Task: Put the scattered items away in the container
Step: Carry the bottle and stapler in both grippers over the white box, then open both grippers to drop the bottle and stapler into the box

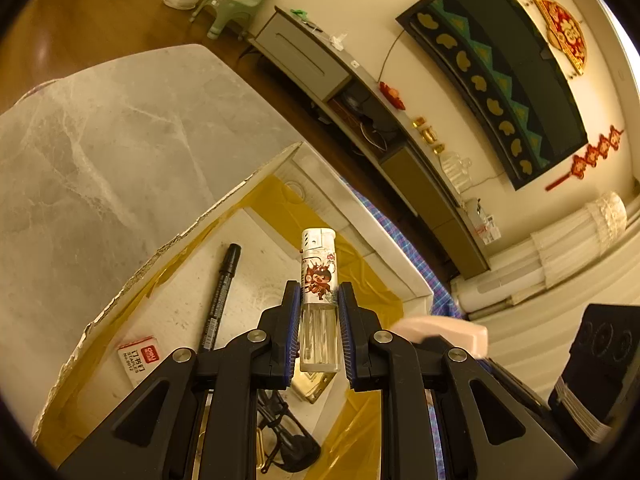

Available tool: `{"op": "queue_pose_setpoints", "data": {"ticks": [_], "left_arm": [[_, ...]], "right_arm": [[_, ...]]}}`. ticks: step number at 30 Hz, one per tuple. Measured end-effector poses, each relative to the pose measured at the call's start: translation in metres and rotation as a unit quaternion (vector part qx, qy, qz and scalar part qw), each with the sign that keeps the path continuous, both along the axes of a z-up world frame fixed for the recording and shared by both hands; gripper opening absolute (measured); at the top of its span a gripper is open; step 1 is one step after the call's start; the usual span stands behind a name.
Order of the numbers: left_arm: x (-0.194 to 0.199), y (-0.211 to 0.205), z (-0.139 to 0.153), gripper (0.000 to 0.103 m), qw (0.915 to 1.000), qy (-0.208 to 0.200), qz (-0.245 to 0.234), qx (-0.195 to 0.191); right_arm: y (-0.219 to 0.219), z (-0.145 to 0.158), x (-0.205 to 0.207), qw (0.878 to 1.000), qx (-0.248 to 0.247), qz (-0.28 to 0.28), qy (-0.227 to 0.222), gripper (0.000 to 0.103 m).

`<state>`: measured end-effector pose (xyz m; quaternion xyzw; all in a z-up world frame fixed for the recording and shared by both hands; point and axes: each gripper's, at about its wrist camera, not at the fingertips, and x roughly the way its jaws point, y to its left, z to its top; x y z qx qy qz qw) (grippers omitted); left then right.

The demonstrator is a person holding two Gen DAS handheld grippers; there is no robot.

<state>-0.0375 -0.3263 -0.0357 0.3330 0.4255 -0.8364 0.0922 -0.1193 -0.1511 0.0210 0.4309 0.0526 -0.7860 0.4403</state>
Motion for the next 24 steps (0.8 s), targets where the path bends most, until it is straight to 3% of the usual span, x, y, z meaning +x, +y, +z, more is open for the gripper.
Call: {"op": "queue_pose_setpoints", "data": {"ticks": [20, 21, 23, 24], "left_arm": [[-0.014, -0.017, -0.028, 0.02, 0.9979, -0.054, 0.02, 0.03], [-0.014, -0.017, -0.029, 0.024, 0.9976, -0.058, 0.022, 0.032], [-0.012, -0.018, -0.03, 0.04, 0.9973, -0.058, 0.026, 0.038], [-0.01, -0.018, -0.03, 0.042, 0.9972, -0.056, 0.025, 0.043]], "right_arm": [[-0.067, -0.031, -0.034, 0.993, 0.12, -0.005, 0.014, 0.028], [-0.069, -0.033, -0.036, 0.992, 0.124, -0.007, 0.013, 0.028], [-0.071, -0.038, -0.04, 0.991, 0.13, -0.011, 0.01, 0.029], [-0.071, -0.039, -0.042, 0.991, 0.131, -0.016, 0.01, 0.029]]}}
